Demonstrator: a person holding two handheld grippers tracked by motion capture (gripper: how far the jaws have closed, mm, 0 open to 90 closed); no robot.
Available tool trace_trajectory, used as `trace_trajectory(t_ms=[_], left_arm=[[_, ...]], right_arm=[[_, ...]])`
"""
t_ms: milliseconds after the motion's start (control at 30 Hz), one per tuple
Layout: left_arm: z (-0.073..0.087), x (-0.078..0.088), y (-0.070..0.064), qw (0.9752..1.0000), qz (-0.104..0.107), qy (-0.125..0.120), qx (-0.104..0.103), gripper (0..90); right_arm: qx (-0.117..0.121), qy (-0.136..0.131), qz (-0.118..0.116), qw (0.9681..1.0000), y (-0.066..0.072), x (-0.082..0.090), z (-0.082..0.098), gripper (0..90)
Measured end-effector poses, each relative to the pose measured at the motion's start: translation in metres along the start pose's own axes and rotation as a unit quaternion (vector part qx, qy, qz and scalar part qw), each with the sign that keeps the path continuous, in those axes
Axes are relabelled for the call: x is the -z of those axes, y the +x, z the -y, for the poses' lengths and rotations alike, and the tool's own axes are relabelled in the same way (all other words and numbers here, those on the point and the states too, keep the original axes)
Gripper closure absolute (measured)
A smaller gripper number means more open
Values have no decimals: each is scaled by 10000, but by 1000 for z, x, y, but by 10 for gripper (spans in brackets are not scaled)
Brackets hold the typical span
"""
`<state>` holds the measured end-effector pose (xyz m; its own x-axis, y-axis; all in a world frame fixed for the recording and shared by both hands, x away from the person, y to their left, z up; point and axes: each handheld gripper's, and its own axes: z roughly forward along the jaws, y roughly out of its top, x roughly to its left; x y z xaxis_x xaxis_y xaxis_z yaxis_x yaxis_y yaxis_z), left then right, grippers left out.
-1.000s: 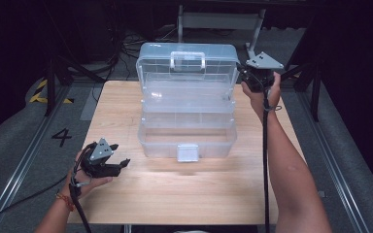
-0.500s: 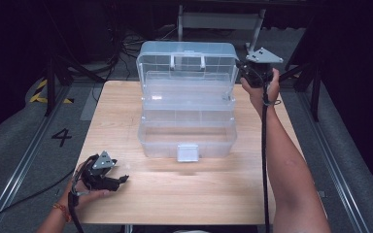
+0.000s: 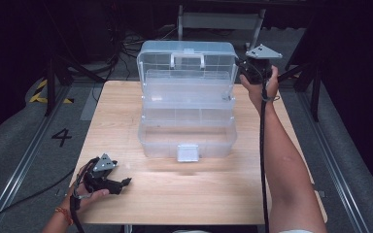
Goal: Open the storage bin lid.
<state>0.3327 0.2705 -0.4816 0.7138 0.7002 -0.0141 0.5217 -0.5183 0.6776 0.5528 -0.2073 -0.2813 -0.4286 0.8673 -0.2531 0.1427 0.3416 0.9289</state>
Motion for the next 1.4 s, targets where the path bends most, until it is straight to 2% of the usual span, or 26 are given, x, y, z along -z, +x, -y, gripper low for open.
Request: trace_trajectory(t_ms=[400,900,1400], left_arm=[[0,0,0,10000,3,-1,-21,131],[-1,0,1,10000,-12,25,-58,131],[0,0,1,10000,16,-1,-43,133]], right_arm=[[-61,37,-51,10000,-5,-9,-2,855],[-131,240,-111,9996,-17,-39,-5,854],[-185,424,-73,9989,-21,-57,-6,854]])
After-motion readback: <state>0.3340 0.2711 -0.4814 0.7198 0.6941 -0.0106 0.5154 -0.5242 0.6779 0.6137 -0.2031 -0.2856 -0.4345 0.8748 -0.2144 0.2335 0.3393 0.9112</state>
